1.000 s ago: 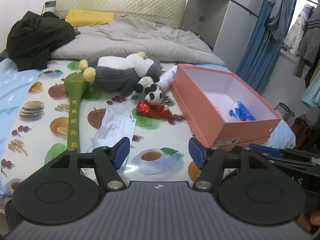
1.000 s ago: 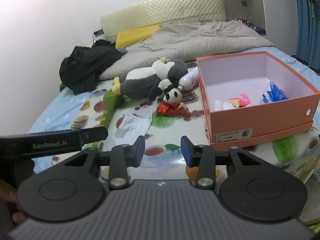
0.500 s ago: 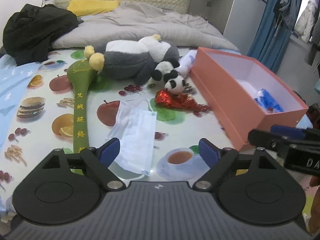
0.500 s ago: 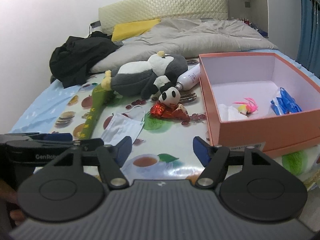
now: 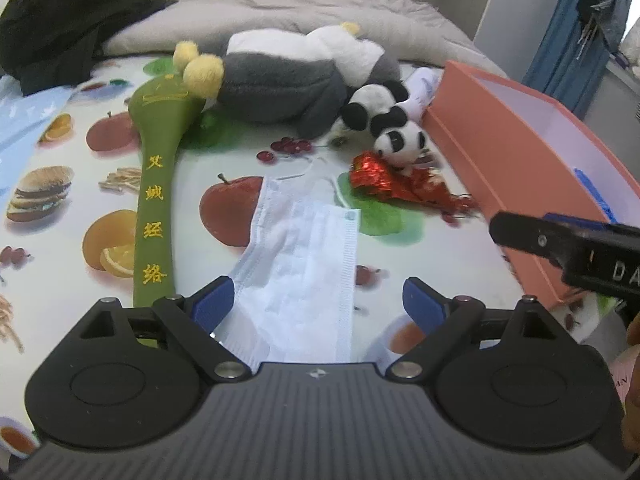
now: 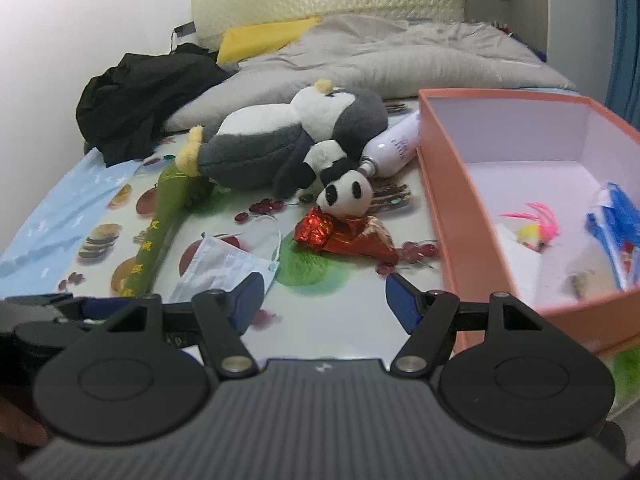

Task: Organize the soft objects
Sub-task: 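Grasp the white face mask with the left gripper while the right grasps the red candy packet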

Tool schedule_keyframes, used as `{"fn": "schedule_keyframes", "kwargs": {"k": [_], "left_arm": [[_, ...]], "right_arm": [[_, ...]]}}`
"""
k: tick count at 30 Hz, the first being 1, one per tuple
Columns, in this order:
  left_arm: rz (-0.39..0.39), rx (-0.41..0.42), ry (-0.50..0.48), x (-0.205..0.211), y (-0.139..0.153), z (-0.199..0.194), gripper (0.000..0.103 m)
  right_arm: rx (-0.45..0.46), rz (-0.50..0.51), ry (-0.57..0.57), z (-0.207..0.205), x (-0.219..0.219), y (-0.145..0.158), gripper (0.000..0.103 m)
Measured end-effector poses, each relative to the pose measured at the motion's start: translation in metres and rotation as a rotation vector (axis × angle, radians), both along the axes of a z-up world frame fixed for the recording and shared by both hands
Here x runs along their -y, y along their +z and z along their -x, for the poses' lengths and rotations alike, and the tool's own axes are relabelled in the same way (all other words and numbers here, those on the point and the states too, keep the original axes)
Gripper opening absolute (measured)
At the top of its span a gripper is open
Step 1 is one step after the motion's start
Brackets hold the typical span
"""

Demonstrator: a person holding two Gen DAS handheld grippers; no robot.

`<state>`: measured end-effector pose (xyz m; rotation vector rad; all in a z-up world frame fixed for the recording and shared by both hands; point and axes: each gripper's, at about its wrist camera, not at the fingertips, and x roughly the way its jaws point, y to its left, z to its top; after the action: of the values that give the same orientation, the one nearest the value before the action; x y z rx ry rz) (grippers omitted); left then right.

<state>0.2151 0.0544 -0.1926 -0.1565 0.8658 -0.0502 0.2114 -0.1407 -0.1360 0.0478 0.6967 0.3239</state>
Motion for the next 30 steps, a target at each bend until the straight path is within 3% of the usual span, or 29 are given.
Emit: {"fn": "schedule_keyframes", "kwargs": {"k": [11,23,30], "left_arm": [[-0.034,-0.062,-0.023,-0.012,-0.037,-0.036,0.094],[-0.074,-0.050,-0.033,-0.014,-0.047,-0.042,0.092],[-0.118,-0.039,-0.012,-0.017,-0.046,-0.039,0.070]], "right_arm": [[-0.014,0.072,-0.014,-0.066,-0.020,-0.030,0.063],[0.018,0.211,-0.061,-0.101,-0.036,-0.055,0.054],[-0.021,0.220,-0.114,-0.115,-0.032,-0.066,0.052]]}}
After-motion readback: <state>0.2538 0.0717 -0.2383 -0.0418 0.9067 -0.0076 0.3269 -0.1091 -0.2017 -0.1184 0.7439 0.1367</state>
